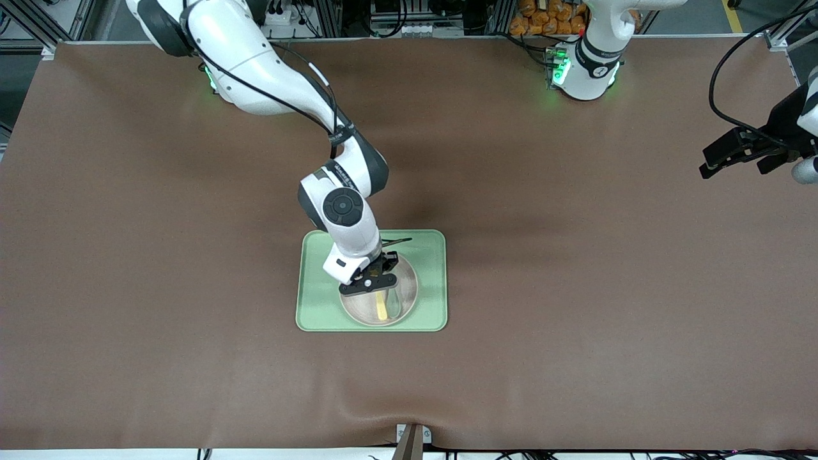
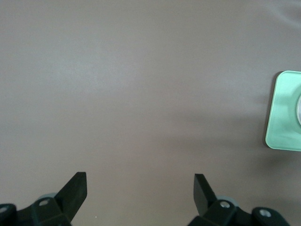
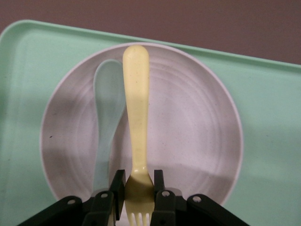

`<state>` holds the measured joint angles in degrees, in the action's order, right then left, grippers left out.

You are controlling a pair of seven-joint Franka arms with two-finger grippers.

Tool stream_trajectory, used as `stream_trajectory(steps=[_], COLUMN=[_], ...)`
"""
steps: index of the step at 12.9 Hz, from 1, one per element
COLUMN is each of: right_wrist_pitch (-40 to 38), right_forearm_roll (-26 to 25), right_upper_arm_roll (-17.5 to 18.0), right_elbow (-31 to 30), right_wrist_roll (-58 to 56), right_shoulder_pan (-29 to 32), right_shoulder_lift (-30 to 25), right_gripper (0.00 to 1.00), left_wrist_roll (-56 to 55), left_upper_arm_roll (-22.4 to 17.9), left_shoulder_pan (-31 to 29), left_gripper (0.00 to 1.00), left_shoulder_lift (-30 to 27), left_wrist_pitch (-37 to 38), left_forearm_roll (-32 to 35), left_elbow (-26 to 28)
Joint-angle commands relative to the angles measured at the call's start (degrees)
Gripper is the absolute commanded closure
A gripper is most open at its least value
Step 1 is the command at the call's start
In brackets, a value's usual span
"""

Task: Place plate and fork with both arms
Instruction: 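Lift the yellow fork and place it on the tray beside the plate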

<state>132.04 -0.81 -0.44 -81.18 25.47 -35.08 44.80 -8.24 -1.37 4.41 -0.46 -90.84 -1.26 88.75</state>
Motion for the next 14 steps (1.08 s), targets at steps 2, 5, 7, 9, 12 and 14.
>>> stream_trajectory(steps=[2, 5, 7, 9, 12, 14], right_wrist_pitch=[-3.63, -2.76, 1.09, 6.27, 8.5, 8.49], right_forearm_roll=[0.89, 0.98, 0.98, 2.03, 4.84, 4.94], right_upper_arm_roll=[0.18, 0.27, 0.27, 0.27, 0.18, 0.18], right_elbow=[-2.57, -9.32, -13.98, -19.25, -21.65, -22.0], right_wrist_roll=[0.71, 0.02, 0.36, 0.54, 0.63, 0.63], right_shoulder_pan=[3.78, 8.0, 7.93, 8.1, 8.19, 8.36], right_shoulder_lift=[-4.97, -7.44, -8.75, -9.37, -9.38, -9.2], right_gripper=[1.0, 1.0, 1.0, 1.0, 1.0, 1.0], left_wrist_roll=[0.68, 0.68, 0.95, 0.95, 1.03, 1.03], left_upper_arm_roll=[-0.3, -0.3, -0.3, -0.3, -0.3, -0.3], left_shoulder_pan=[0.34, 0.43, 0.43, 0.43, 0.43, 0.51], left_gripper=[0.0, 0.0, 0.0, 0.0, 0.0, 0.0], left_shoulder_lift=[-0.95, -0.95, -0.95, -0.95, -0.95, -0.95], left_wrist_pitch=[-0.48, -0.48, -0.48, -0.48, -0.48, -0.48], left_forearm_roll=[-0.41, -0.5, -0.59, -0.59, -0.59, -0.59], left_elbow=[1.07, 1.07, 0.99, 0.99, 1.07, 1.07])
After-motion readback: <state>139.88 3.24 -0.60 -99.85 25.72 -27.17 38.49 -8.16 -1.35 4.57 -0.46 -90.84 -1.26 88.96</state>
